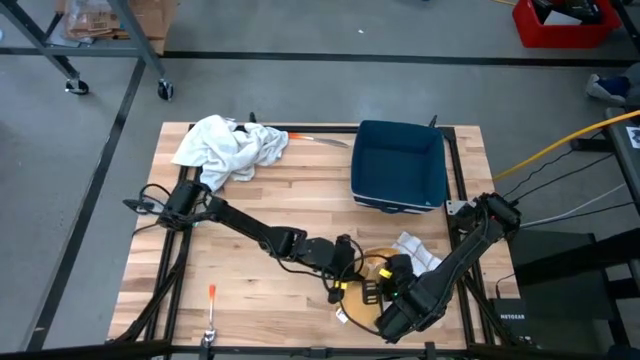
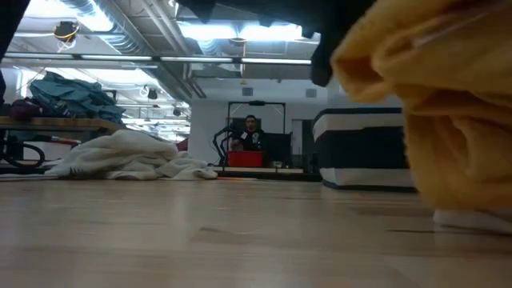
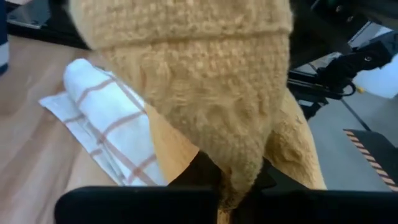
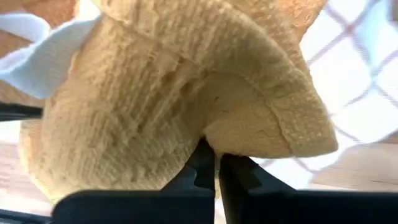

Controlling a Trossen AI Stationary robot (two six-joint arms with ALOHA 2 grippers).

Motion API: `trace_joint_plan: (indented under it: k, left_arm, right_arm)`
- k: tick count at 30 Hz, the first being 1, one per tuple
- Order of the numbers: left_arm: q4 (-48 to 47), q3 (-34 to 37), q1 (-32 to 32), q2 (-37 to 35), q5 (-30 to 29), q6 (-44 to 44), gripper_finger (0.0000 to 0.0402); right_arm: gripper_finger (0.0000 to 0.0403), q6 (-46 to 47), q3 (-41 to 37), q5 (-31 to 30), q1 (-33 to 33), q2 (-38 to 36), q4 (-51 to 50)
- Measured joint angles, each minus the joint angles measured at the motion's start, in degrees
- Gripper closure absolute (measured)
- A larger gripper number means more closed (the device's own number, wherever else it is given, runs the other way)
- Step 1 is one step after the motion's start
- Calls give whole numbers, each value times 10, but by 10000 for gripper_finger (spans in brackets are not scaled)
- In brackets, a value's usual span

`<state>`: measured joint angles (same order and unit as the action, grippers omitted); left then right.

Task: Fold towel
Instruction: Stack the yellow towel on top of the white-and-brown checkered towel

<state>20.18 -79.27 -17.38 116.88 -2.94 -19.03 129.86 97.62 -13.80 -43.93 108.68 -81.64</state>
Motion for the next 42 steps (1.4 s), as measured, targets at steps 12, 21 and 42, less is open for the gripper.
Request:
trace_joint_plan:
  k: [12,21,42]
  left_arm:
    - [28,-4,26,18,0,25,393]
    - [79,-29,27,78,7,34,381]
    - [100,-78,37,159,-31,115,295]
  right_arm:
    - [398,0,-1,47,-8,-6,-64]
    - [398,2,-29,88,-22,-6,-71]
    - [272,-67,-154,149,-27,-5,38]
